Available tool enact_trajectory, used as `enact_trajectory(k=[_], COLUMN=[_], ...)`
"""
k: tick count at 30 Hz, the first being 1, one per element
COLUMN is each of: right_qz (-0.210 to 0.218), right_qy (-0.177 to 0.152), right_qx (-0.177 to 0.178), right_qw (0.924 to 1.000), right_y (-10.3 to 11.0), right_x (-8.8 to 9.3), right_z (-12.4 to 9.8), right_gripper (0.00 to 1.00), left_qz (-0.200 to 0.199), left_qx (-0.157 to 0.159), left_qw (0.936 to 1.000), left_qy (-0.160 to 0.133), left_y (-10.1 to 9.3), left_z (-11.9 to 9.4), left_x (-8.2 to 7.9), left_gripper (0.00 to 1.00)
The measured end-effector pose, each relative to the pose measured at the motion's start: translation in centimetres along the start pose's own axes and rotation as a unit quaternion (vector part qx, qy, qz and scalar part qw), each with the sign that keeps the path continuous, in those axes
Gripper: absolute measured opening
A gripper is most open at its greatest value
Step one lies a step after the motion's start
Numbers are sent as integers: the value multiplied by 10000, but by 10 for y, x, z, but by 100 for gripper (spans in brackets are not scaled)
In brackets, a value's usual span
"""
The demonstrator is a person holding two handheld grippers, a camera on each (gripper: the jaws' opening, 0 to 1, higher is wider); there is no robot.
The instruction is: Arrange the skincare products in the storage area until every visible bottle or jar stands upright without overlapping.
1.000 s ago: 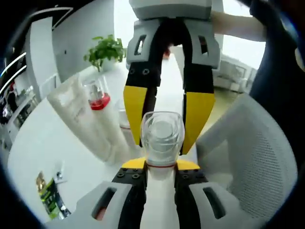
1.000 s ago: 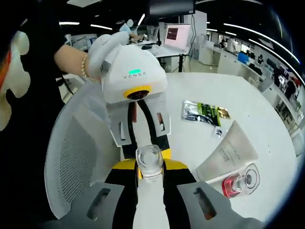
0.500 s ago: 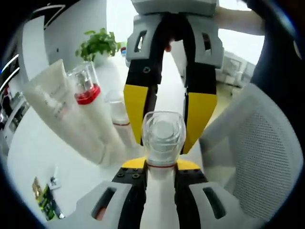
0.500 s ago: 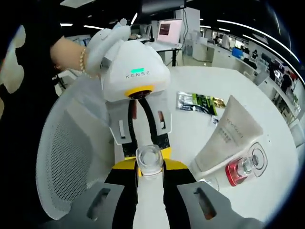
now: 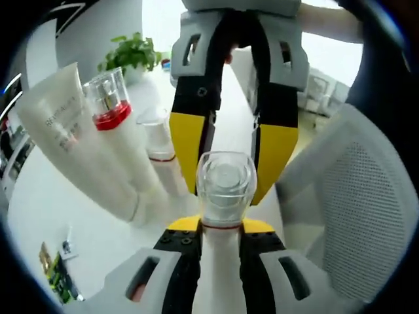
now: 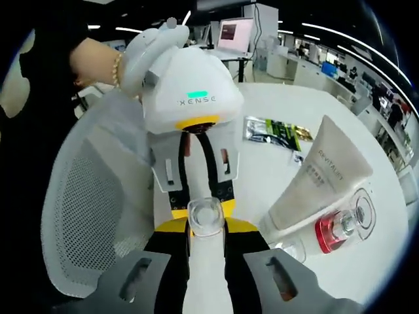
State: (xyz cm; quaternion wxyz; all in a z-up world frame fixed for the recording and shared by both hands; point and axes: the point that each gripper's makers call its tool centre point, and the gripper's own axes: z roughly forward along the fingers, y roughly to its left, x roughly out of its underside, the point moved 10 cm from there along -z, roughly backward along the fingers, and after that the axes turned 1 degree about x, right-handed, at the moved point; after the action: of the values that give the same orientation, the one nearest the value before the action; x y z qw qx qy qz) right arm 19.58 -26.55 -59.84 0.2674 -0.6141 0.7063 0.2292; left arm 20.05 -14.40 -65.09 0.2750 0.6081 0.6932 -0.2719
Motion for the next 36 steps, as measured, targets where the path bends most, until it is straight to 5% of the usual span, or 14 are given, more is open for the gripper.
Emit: enact_trajectory(k=[8,19,28,36], right_qz=[-207,-427,472,1058], right_qy=[-23,-256,-872,-944], right_qx=[81,808,1187,1577], right_qw=[9997,9955,9880,9773], right_y=[-1,-8,-5,1], right_x=[-2,-5,5,31], right_z=[2,-11,-42,-70], right_gripper=[19,28,37,40], left_qz=[-67,-41,2,-57], left_qx=[-43,-102,-170,-240], left_qw=[9999,9997,9995,9991], left_qy=[-113,-228,-257,-335], left_y=[4,19,41,51], left_z=[0,5,12,16], left_x=[2,-3,-7,-7], left_gripper=[25,24,24,24])
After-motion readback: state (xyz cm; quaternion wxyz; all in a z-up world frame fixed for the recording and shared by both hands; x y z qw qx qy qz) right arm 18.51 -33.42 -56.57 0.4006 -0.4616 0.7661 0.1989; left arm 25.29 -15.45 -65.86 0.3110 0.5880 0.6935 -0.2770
